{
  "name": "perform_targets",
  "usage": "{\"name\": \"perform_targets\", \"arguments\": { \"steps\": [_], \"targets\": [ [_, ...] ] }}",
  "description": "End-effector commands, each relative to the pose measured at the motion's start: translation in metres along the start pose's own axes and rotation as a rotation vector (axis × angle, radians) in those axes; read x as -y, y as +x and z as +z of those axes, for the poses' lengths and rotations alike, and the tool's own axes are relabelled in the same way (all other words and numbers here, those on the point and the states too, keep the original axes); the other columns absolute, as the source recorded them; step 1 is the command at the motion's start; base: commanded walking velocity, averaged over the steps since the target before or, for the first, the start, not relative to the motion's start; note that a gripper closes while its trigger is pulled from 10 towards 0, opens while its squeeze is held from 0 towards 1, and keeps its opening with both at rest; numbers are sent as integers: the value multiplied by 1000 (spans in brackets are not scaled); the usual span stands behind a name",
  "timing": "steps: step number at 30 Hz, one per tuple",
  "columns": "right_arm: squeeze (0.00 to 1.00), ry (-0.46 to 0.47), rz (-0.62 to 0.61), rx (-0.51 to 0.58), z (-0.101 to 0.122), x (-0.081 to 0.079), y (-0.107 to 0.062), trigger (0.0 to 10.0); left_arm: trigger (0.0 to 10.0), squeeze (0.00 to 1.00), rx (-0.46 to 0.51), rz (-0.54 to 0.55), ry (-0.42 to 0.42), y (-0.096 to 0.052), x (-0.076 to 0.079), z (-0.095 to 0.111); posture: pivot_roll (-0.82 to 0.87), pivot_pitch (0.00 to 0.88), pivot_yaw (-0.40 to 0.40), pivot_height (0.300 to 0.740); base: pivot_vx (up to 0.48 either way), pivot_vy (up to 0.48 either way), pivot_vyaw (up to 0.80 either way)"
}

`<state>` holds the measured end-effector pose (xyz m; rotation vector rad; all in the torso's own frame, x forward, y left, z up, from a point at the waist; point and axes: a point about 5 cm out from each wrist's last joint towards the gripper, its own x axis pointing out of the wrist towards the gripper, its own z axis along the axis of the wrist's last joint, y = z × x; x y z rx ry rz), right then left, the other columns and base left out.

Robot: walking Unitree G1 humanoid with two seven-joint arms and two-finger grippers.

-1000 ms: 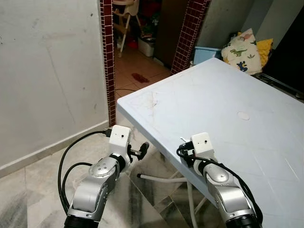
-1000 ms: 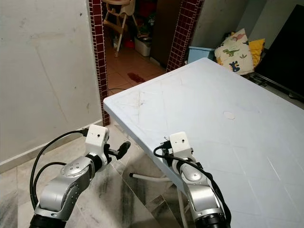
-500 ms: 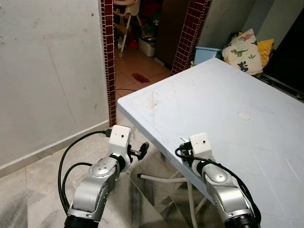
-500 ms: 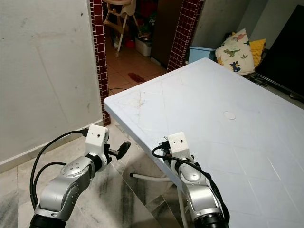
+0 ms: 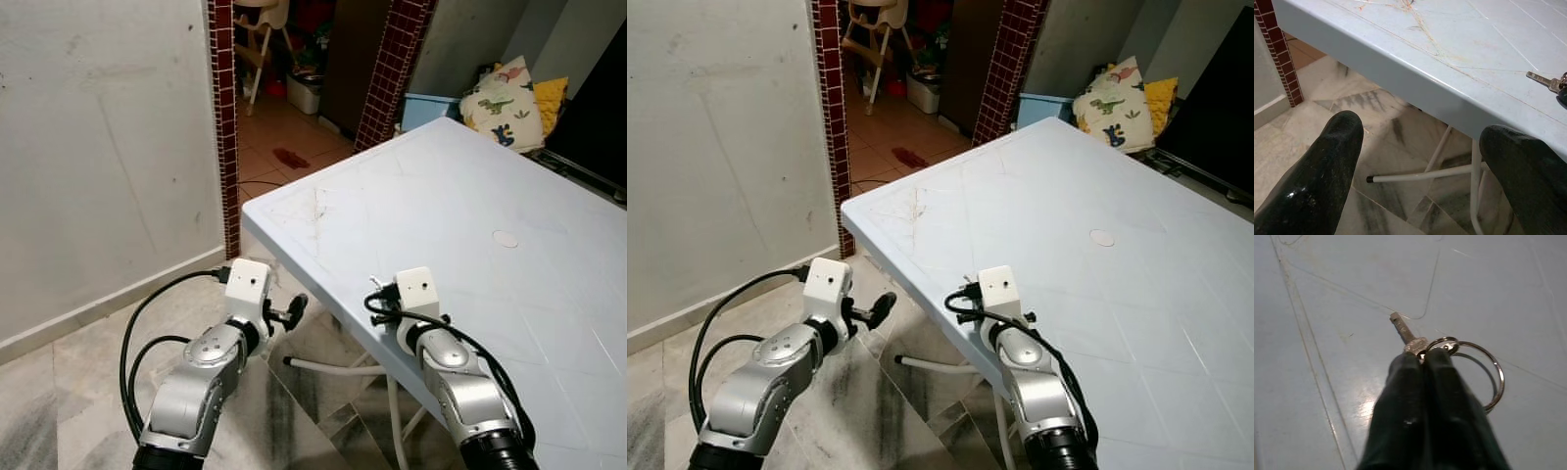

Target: Hang keys on a hook

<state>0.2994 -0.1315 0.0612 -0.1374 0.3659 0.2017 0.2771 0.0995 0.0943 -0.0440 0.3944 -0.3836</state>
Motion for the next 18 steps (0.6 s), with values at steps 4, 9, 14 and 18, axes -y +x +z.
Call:
{"name": "perform_targets", "arguments": {
  "steps": [4,9,14,18],
  "targets": [
    [0,21,-19,24,2,5,0,0,10000,0,1,-14,7,0,4,1,107,0,-129,740,0,0,0],
    [0,29,-1,84,15,3,0,0,10000,0,3,-14,7,1,4,1,106,0,-130,740,0,0,0],
    [0,23,20,120,24,0,1,0,10000,0,6,-9,5,1,4,2,109,0,-134,740,0,0,0],
    [0,33,60,237,44,-5,-3,0,10000,0,8,-6,3,1,4,2,109,0,-138,740,0,0,0]
  ]
}}
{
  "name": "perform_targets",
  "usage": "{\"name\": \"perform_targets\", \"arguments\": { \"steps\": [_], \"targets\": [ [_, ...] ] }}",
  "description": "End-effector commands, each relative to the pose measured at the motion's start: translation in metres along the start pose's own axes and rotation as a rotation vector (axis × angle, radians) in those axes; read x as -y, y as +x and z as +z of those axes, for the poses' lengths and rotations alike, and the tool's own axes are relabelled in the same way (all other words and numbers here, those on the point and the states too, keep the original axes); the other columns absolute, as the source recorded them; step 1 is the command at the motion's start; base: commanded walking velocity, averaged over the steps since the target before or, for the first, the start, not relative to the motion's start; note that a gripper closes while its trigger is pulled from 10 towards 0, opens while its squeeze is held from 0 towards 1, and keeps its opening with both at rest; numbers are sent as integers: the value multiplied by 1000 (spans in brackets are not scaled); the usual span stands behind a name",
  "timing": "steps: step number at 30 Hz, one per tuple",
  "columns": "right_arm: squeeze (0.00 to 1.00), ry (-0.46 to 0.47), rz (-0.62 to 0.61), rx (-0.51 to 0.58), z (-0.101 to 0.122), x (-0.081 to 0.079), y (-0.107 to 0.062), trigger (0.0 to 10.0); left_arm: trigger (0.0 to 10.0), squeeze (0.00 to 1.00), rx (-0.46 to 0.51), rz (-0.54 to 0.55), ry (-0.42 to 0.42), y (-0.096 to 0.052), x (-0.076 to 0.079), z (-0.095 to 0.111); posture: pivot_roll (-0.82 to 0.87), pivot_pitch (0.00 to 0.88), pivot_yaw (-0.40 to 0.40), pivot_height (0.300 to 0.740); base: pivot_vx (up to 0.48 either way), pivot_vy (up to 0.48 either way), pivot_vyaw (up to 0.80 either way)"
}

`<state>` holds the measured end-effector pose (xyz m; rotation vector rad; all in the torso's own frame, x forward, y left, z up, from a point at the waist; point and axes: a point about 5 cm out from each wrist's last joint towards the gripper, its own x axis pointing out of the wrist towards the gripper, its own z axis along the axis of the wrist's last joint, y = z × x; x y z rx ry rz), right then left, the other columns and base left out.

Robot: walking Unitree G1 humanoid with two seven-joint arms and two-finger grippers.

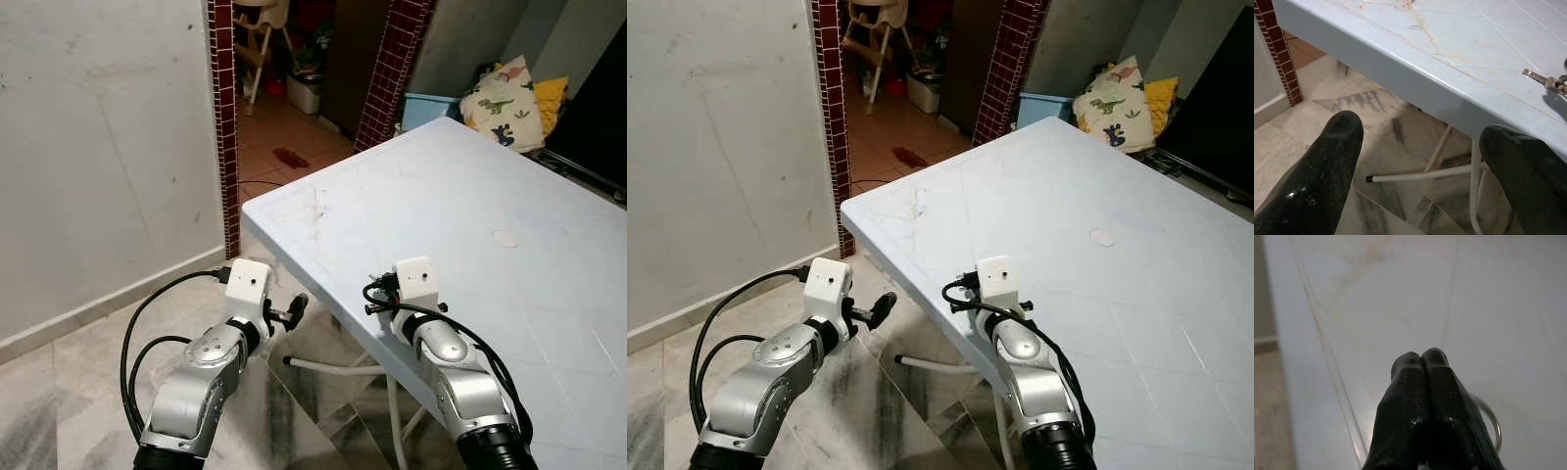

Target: Hang keys on a hook

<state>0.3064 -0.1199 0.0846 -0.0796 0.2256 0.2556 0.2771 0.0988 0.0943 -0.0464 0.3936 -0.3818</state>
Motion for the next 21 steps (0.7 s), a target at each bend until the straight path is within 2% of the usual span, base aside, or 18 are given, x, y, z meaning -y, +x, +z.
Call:
{"name": "perform_targets", "arguments": {
  "steps": [1,4,8,9,16,17,18,21],
  "targets": [
    [0,-2,9,89,18,2,0,0,10000,0,7,-7,6,1,4,2,109,0,-138,740,0,0,0],
    [0,-30,15,166,35,1,-2,0,10000,0,6,-7,6,1,4,1,109,0,-138,740,0,0,0],
    [0,-76,3,157,35,3,-2,0,10000,0,9,-8,6,1,4,1,103,0,-141,740,0,0,0],
    [0,-83,-7,143,32,5,-3,10000,10000,0,17,-11,9,2,5,2,103,0,-141,740,0,0,0],
    [0,-89,-16,123,26,7,-8,10000,10000,0,41,-18,16,2,6,7,103,0,-139,740,0,0,0],
    [792,-88,-17,124,26,6,-8,10000,10000,0,41,-18,16,2,6,8,102,0,-135,740,0,0,0],
    [1000,-86,-16,126,26,6,-8,10000,10000,0,41,-19,17,2,6,8,103,0,-135,740,0,0,0],
    [1000,-84,-25,124,24,5,-9,10000,10000,0,42,-23,19,3,6,8,99,0,-131,740,0,0,0]
  ]
}}
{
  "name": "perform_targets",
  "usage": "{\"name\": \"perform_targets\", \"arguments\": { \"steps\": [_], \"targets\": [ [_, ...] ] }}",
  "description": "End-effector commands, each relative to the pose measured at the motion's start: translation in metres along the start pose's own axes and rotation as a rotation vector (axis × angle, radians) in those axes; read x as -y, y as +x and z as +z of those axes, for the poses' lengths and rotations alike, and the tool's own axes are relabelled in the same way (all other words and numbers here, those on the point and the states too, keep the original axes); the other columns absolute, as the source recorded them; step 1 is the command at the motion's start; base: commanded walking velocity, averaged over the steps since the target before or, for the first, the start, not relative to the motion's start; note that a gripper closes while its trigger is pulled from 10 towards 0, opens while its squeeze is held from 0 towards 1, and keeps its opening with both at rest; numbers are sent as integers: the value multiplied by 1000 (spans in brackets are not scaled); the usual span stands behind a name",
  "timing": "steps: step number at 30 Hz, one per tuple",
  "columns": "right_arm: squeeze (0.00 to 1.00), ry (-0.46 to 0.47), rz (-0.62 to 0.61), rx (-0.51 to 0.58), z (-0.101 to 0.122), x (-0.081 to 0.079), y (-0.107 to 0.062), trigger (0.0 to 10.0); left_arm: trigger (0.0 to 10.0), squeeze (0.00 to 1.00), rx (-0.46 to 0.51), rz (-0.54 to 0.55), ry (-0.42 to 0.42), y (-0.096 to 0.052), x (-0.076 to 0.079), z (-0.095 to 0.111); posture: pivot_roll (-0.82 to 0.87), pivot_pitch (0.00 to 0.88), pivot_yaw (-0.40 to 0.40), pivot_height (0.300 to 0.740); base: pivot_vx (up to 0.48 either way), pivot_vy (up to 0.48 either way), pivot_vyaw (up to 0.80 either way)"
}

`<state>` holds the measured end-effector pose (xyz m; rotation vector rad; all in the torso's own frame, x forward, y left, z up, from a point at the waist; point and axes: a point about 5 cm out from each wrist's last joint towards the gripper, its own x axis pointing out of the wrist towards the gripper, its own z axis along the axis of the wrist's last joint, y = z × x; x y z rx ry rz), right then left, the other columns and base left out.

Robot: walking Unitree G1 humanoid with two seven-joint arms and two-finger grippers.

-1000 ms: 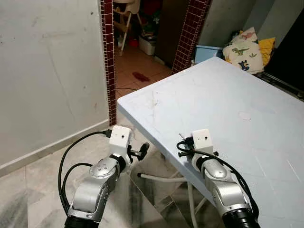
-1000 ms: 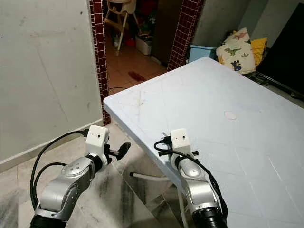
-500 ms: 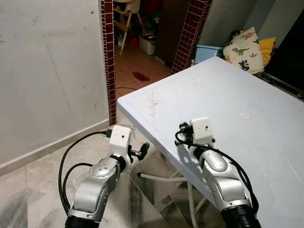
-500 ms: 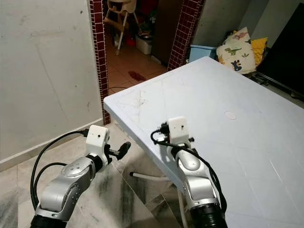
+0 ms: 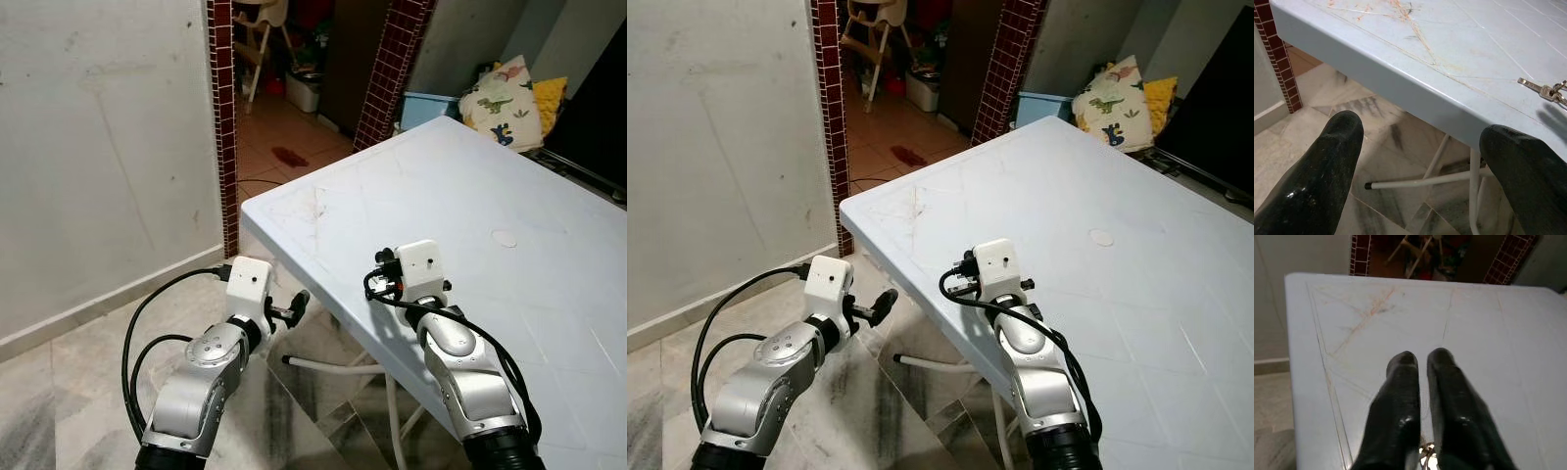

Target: Hang keys on a hook

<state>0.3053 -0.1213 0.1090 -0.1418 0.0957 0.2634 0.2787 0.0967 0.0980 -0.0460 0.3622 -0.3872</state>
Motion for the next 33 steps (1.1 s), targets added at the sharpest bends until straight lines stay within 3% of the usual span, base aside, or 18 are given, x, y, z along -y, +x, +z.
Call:
{"name": "perform_targets", "arguments": {
  "steps": [1,16,33],
  "targets": [
    [1000,-1,-24,1,1,3,-2,10000,10000,0,13,-21,13,3,5,4,99,0,-131,740,0,0,0],
    [1000,16,-48,13,1,6,-5,10000,10000,0,36,-46,21,12,10,14,89,0,-106,740,0,0,0],
    [1000,15,-46,-4,-3,4,-6,10000,10000,0,22,-52,25,10,8,11,92,0,-98,740,0,0,0]
  ]
}}
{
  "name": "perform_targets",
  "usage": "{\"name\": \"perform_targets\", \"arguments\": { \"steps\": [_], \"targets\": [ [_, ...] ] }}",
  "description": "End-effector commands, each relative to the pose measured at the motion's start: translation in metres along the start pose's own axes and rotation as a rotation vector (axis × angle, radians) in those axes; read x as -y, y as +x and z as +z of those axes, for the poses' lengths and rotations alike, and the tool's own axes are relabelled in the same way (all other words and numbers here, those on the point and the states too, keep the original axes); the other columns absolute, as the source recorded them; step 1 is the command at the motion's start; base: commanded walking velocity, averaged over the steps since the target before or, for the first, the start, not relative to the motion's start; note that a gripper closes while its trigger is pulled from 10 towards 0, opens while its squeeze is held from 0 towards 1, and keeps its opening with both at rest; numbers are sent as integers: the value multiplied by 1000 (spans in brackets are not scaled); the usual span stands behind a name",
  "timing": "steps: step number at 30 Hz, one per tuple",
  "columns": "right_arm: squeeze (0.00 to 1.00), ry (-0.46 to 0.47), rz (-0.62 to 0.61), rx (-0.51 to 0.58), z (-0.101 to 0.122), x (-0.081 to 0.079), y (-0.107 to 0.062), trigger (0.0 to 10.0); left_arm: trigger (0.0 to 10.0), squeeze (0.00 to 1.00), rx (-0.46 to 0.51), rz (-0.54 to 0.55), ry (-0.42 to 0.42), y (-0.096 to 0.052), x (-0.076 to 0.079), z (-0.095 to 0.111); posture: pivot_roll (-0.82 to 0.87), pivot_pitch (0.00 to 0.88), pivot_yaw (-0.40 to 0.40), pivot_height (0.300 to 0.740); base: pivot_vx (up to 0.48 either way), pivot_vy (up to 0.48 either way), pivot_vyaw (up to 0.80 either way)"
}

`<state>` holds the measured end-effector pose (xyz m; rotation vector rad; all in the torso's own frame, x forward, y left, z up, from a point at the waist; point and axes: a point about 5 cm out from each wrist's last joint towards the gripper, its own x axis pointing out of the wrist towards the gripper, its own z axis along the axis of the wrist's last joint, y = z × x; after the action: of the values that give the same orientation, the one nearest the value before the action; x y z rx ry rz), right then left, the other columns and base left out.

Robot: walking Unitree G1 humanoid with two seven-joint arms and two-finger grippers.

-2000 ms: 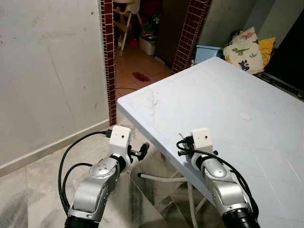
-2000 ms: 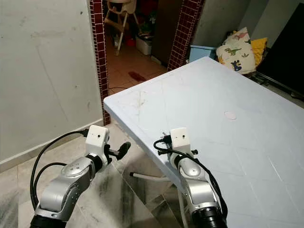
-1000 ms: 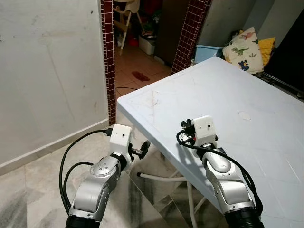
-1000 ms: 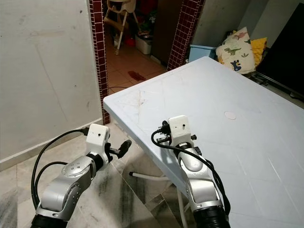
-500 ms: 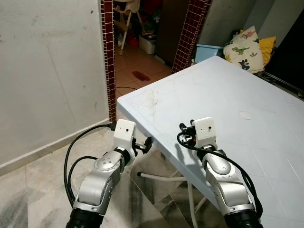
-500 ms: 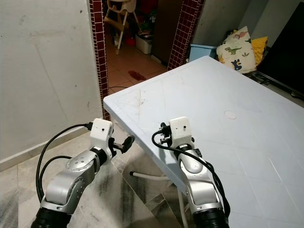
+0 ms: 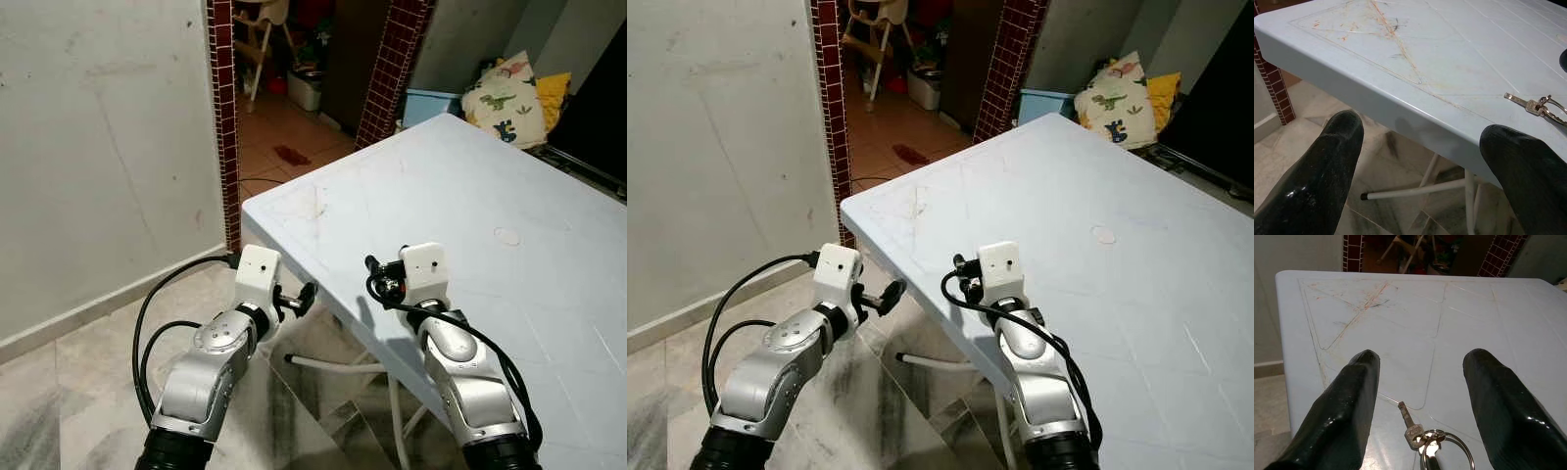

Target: Hang keys on a hook

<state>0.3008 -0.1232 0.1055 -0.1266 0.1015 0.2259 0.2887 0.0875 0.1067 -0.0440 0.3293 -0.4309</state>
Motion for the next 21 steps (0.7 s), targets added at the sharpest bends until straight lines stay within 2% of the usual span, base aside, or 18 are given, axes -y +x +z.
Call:
{"name": "perform_targets", "arguments": {
  "steps": [1,4,5,6,8,13,14,16,17,18,21],
  "targets": [
    [1000,-3,-9,3,1,4,-2,10000,10000,0,-9,-11,10,1,2,-1,93,0,-96,740,0,0,0],
    [1000,29,-17,11,3,4,-1,10000,10000,0,-12,-12,12,1,2,-1,93,0,-96,740,0,0,0],
    [1000,56,-25,17,4,4,-1,10000,10000,0,-12,-11,12,1,2,-1,93,0,-96,740,0,0,0],
    [1000,128,-42,22,5,6,0,10000,10000,0,-14,-11,13,1,2,-2,98,0,-95,740,0,0,0],
    [1000,161,-59,25,6,8,0,10000,10000,0,-15,-9,11,0,1,-2,98,0,-95,740,0,0,0],
    [1000,150,-68,25,3,8,0,10000,10000,0,-23,-18,24,-1,-2,-2,122,0,-60,740,0,0,0],
    [918,151,-74,24,2,8,0,10000,10000,0,-26,-24,32,-1,-2,-1,127,0,-49,740,0,0,0],
    [886,155,-81,24,1,7,0,10000,10000,0,-27,-28,36,-2,-3,0,129,0,-41,740,0,0,0],
    [686,161,-88,24,1,7,0,10000,10000,0,-28,-30,41,-2,-4,0,129,0,-41,740,0,0,0],
    [24,170,-97,27,0,7,0,10000,10000,0,-28,-33,47,-2,-6,1,129,0,-34,740,0,0,0],
    [0,178,-105,29,0,6,1,10000,10000,0,-28,-38,54,-1,-8,4,133,0,-14,740,0,0,0]
  ]
}}
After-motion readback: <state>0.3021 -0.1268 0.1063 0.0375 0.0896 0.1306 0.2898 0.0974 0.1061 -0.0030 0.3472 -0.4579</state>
